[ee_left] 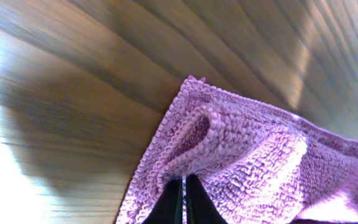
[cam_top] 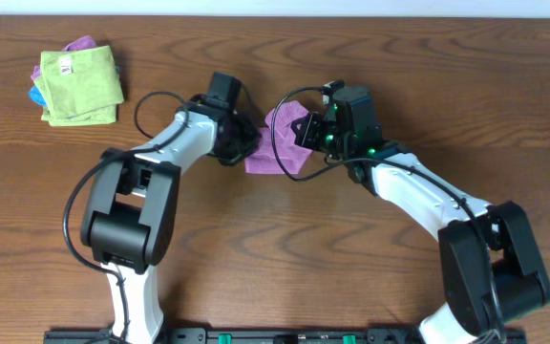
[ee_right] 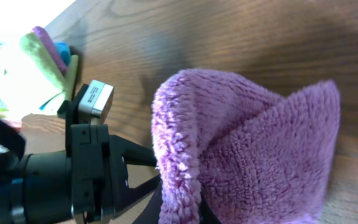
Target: Fold the cloth
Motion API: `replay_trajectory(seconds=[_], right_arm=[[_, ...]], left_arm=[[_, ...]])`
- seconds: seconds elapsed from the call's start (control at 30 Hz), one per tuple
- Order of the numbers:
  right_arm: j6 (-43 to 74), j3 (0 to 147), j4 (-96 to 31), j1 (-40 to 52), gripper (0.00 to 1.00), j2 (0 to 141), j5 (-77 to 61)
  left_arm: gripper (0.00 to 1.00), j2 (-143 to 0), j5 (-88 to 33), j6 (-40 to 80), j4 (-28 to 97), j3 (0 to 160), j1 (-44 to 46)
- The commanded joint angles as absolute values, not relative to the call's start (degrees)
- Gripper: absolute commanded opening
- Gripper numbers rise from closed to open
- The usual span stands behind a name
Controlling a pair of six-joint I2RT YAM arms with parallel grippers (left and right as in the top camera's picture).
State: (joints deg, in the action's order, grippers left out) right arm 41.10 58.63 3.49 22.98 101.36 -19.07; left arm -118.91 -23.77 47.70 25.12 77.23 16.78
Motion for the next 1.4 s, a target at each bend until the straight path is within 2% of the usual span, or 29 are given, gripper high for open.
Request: replay_trajectory(seconds=[0.0,0.27,0.8,1.37], right_arm=[[39.6,59.7,3.2,23.9,0.01,101.6,-19.6],[39.6,60.1,2.9,26.8,0.01,101.6,-23.6],[39.6,61.5,2.0,32.0,0.01,104.4,-22.8],[38.5,63.1,1.6,32.7,0.01,106.0,-21.4]], left_arm=[[0.06,-120.9,-21.7,43.0,26.7,79.4,14.6],[0.06,-120.9,-18.9,42.2,27.6,80.4,14.3],[0.06,-120.8,-17.8,41.9,27.2,80.9,14.3],[0.06,-107.9,-12.2,37.5,35.4,81.8,11.5]])
